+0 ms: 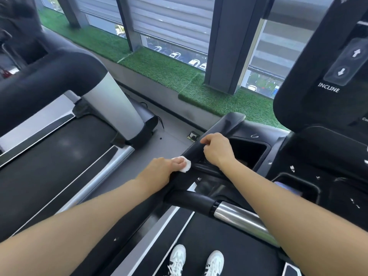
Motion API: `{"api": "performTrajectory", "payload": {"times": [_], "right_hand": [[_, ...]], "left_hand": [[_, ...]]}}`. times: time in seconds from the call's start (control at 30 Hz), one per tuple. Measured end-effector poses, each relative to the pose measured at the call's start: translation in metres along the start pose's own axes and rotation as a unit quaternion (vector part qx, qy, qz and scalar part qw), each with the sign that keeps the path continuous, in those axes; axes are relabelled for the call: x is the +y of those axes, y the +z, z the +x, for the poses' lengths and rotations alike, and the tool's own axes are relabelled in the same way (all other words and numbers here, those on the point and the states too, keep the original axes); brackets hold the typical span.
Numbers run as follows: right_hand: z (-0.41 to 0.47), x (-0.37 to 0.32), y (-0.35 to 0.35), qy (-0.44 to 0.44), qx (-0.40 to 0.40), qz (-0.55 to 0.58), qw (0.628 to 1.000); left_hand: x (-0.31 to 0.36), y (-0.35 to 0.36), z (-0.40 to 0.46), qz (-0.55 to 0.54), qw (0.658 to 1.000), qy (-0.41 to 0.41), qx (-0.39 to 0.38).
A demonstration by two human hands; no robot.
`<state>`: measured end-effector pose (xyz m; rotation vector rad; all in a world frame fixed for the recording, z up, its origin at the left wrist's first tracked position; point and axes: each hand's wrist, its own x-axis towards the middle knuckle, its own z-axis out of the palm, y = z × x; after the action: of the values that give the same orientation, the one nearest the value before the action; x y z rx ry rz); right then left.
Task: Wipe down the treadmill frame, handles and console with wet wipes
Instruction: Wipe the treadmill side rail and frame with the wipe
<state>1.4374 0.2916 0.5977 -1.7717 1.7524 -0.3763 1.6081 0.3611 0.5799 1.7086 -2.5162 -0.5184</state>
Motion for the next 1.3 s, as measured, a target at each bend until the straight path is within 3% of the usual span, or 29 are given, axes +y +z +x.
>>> {"api": "performTrajectory", "payload": {"times": [0.27,0.5,0.7,1.03,1.3], "right_hand": [[-0.008,0.003,0.007,0.007,-0.007,-0.010,1.000],[-0.012,-0.004,0.012,0.002,-0.014,-0.018,1.000],[-0.016,-0.006,0.012,0.003,-0.013,-0.039,0.999],[-0.024,-0.014,0.018,0.013,-0.015,-0.048,0.999],[-0.024,-0.011,0.022,0.012,-0.005,-0.043,0.999]], "left_hand": [[-0.002,0.011,0.034,-0.039,0.998,0.001,0.041],[-0.020,0.019,-0.006,-0.034,0.999,-0.016,0.017],[-0.008,0.011,0.025,-0.063,0.997,0.011,0.043],[-0.028,0.016,-0.015,-0.060,0.997,0.035,0.026],[-0.011,0.010,0.019,-0.024,0.998,0.028,0.043]]}}
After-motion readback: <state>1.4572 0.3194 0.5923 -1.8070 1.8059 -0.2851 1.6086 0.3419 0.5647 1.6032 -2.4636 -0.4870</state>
